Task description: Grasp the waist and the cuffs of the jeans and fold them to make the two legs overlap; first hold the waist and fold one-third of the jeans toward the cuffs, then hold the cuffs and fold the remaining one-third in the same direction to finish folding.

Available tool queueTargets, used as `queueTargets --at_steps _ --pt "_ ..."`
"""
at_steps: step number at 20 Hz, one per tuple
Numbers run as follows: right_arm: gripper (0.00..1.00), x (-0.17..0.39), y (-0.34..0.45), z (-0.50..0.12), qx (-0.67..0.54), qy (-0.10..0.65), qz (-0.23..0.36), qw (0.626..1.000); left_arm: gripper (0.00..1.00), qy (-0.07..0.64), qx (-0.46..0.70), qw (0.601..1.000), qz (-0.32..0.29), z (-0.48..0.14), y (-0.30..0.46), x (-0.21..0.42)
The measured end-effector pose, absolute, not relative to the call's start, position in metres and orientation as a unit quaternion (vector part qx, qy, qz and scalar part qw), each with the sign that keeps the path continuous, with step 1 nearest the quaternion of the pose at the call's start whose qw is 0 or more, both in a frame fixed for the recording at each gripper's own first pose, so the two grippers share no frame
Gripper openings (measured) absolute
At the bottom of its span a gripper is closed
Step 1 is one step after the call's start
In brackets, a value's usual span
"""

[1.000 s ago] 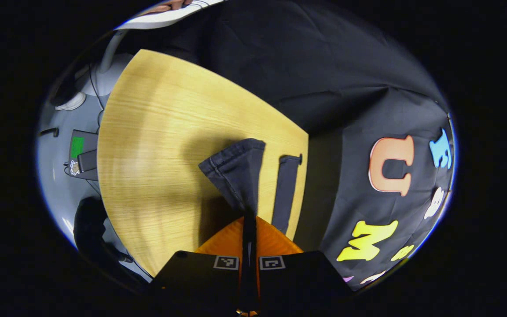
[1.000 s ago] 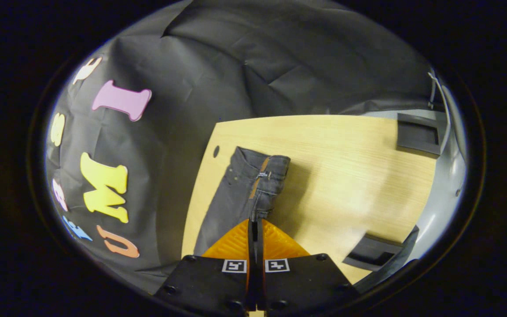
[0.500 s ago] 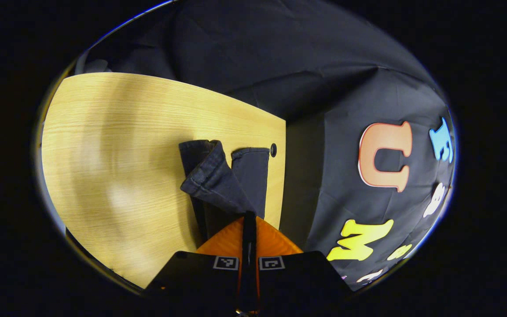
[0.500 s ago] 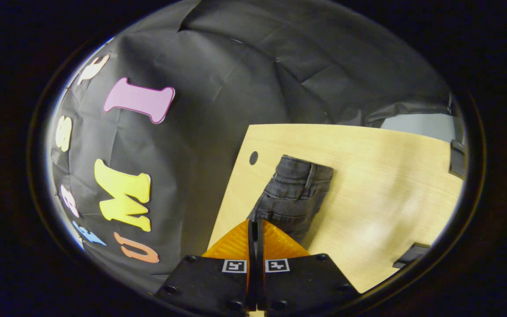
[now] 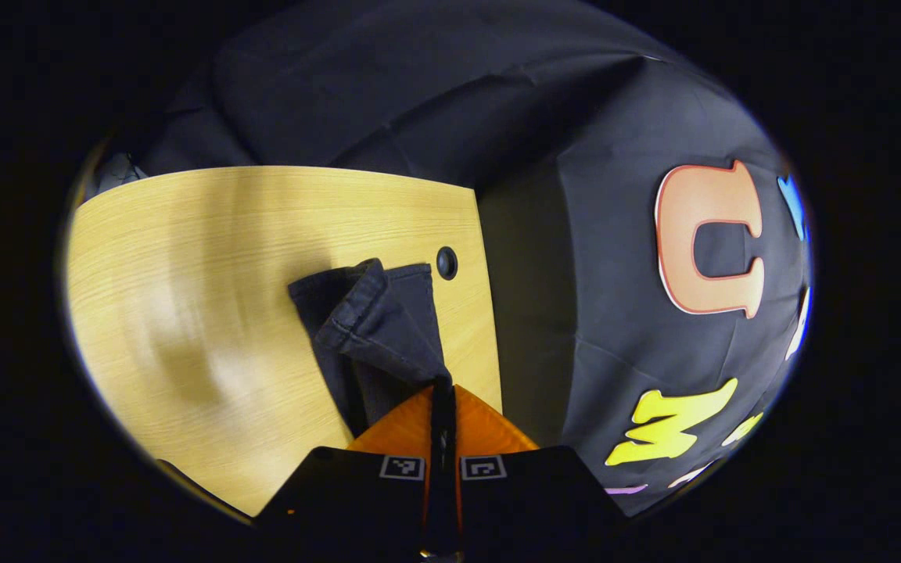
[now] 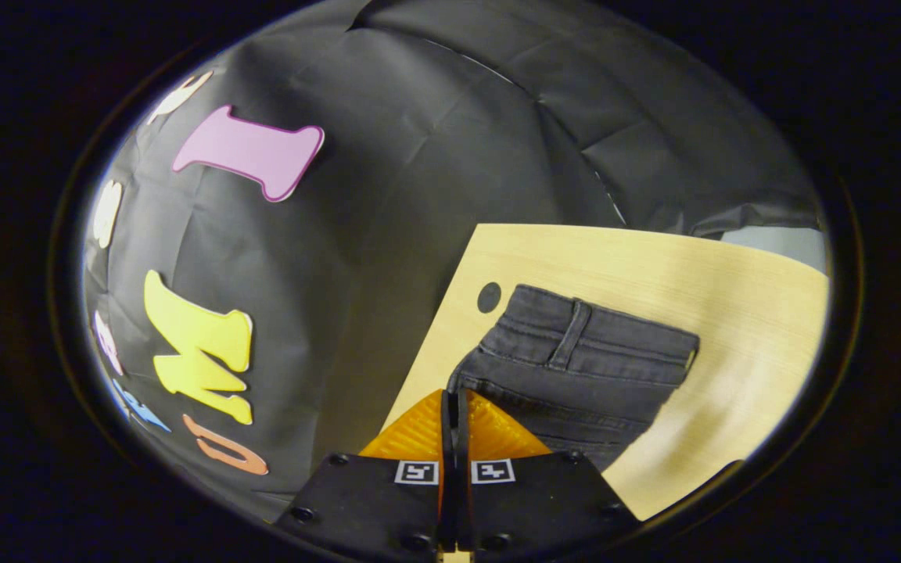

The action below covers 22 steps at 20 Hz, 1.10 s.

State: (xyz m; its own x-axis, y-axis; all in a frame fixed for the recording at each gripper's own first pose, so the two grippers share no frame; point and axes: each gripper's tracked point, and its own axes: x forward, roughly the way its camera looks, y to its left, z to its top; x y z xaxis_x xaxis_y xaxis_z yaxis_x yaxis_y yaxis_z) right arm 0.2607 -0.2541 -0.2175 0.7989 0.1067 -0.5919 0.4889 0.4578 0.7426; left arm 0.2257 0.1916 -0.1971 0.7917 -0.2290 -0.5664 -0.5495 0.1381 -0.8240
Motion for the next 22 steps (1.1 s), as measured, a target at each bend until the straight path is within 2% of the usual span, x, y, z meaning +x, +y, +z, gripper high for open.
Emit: queueTargets --at_steps 9,17,22 --pt "0.01 0.320 -0.258 -0.274 0.497 0.268 -0.138 0.814 0.03 0.340 -0.567 0.740 0.123 -0.255 0.171 0.296" --pt "0.01 0.341 -0.259 -0.307 0.479 0.256 -0.154 0.826 0.04 0.363 -0.552 0.740 0.126 -0.305 0.154 0.321" --pt "0.02 0.344 -0.259 -0.306 0.481 0.246 -0.154 0.827 0.09 0.349 -0.558 0.745 0.113 -0.289 0.151 0.324"
